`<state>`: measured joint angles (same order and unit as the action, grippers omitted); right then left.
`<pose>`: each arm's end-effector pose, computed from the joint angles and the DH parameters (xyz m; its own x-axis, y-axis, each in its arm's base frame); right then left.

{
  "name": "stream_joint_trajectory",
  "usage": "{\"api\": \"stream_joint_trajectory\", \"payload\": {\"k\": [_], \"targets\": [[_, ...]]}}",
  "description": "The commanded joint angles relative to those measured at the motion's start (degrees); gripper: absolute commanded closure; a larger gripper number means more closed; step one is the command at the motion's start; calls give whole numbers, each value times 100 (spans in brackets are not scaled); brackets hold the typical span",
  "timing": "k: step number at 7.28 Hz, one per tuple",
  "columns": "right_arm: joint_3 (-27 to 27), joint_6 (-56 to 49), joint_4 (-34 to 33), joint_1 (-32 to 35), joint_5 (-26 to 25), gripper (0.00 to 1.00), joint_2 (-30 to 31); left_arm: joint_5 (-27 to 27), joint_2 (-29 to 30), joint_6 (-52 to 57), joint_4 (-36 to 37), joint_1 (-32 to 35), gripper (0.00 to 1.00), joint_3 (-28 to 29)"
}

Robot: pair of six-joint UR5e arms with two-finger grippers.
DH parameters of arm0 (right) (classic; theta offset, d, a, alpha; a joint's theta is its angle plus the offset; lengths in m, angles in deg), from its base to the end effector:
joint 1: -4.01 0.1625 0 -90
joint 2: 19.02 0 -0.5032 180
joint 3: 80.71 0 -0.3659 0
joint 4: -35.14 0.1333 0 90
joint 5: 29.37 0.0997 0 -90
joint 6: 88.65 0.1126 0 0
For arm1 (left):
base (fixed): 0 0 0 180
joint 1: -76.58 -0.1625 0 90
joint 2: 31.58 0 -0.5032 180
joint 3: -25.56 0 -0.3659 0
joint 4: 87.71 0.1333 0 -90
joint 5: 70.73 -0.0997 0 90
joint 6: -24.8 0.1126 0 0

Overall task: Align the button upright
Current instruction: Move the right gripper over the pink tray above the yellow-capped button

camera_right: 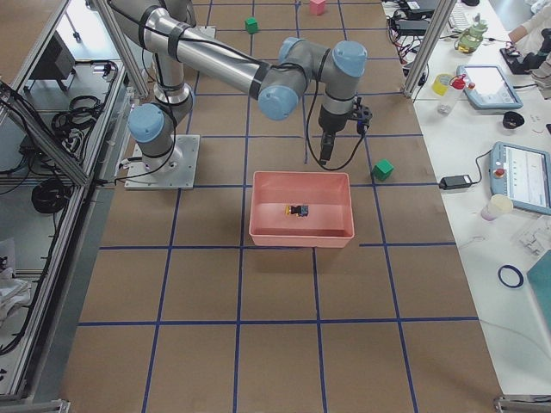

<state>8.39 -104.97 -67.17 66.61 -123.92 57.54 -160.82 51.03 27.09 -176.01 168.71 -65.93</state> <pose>-0.1535 -0.5663 0.4598 -0.9788 0.1905 0.0750 0.1929 0.9809 0.0261 -0.1484 -0.4077 0.6007 -0.9970 0.0765 -0.0068 0.0767 0.9883 -0.1321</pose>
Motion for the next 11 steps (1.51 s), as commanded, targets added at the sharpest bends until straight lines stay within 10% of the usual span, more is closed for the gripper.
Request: {"api": "stream_joint_trajectory", "payload": {"k": [1, 11], "targets": [[842, -363, -1058, -415, 201, 0, -53, 0, -8, 0, 5, -2, 0, 0], [1364, -1601, -1976, -864, 411, 0, -484, 0, 1, 9, 5, -2, 0, 0]]}}
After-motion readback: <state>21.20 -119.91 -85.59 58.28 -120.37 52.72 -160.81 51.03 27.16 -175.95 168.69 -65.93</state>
